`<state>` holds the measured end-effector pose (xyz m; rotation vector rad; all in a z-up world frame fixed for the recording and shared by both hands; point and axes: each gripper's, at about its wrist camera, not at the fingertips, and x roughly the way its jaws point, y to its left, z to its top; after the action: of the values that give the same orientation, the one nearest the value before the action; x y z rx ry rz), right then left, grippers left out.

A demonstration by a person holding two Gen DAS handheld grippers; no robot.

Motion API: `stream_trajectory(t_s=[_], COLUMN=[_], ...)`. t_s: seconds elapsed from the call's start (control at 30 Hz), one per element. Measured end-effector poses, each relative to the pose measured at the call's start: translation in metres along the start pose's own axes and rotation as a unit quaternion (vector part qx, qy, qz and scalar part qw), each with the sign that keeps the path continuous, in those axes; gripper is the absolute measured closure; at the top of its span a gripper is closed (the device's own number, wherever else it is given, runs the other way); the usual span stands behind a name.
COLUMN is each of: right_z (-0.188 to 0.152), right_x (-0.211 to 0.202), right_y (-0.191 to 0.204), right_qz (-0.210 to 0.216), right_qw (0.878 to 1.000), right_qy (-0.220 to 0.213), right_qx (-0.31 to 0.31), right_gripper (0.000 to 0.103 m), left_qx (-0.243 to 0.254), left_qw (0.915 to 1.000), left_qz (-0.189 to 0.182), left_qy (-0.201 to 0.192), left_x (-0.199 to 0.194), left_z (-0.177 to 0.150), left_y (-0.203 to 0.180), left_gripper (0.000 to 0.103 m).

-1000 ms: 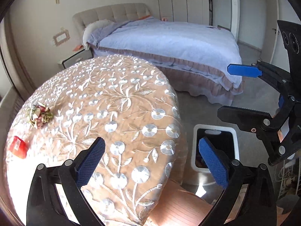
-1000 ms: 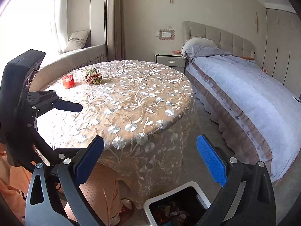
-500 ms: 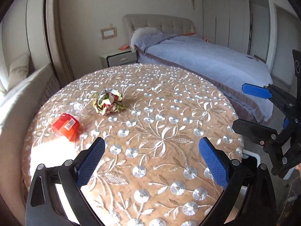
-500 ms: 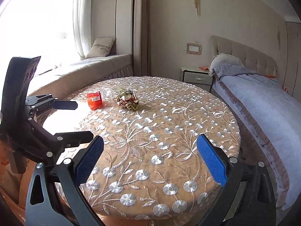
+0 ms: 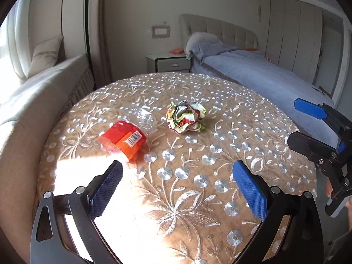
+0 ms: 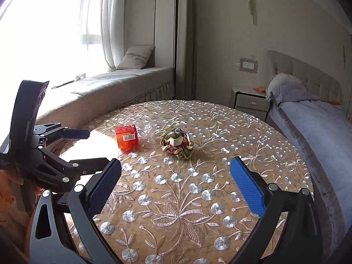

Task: Collect trash
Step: 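Move both tools back over the table toward the bottle and wrapper ball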

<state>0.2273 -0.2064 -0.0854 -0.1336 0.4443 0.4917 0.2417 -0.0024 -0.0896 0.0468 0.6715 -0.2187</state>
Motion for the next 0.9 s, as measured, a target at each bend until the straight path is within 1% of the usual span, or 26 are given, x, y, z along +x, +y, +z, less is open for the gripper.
stream_trajectory(t_s=[0.37,0.6,0.73,0.83,0.9], right_z=[0.011,0.013,0.015,0.018,0.019], right_x=[0.057,0.097,0.123,0.148,0.162], right_y=[0.005,0.004,0.002,-0.001,-0.003], right_qz=[0.02,0.026,0.033,0.025,0.024], right_qw=[0.999,0.997,0.995,0.994,0.992], right_qy=[0.031,0.063,0.083,0.103,0.115], right_qx=[-0.011,-0.025,-0.033,-0.041,-0.043], right_gripper=[0.005,0.005,0.005,0.005,0.005], left_qx=[-0.046,-0.086,-0.086,-0.092,-0.1], left_qw=[0.9986,0.9941,0.9928,0.9918,0.9901], left_qz=[-0.002,-0.019,-0.036,-0.039,-0.048], left_qy=[0.028,0.063,0.075,0.08,0.086], left_x=[0.041,0.078,0.096,0.108,0.117], left_z=[0.004,0.009,0.016,0.022,0.025], left_y=[0.046,0.07,0.077,0.083,0.087], left_gripper=[0.005,0.005,0.005,0.005,0.006])
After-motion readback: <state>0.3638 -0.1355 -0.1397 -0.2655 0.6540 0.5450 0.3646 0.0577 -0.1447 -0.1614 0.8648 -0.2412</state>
